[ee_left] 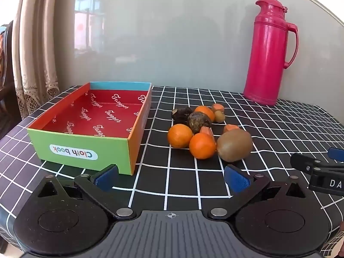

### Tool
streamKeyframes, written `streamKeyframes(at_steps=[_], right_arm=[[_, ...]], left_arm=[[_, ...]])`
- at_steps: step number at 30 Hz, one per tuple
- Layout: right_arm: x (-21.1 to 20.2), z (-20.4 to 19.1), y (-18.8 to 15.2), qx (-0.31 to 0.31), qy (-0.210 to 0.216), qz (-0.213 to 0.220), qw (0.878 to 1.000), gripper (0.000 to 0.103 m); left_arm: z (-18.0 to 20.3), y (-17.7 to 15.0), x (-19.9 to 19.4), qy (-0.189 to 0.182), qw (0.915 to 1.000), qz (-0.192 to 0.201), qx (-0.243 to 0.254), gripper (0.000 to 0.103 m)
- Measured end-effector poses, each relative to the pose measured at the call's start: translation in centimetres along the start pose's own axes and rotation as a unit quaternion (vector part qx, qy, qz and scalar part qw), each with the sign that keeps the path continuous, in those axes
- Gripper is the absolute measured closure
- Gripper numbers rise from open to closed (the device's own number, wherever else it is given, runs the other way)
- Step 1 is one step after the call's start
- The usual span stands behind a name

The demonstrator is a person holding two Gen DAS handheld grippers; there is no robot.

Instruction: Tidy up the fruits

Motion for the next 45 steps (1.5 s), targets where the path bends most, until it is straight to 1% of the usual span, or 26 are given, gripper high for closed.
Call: streamKeyframes(at_steps=[45], right_arm=[[0.10, -0.07, -0.12, -0.003, 0.000, -0.002, 1.000, 0.000]], left_arm=[[0.05, -0.04, 0.12, 0.002, 1.0000, -0.001, 0.007, 0.000]])
Point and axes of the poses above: each gripper's, at about its wrist camera, not at the fingertips, and x roughly the way its jaws point, z to its right, y to its top, the point moved 3 cm from there along x, roughly the way its jaws point, and after that the axes turned 3 degrees about z, right-handed, at the moved point
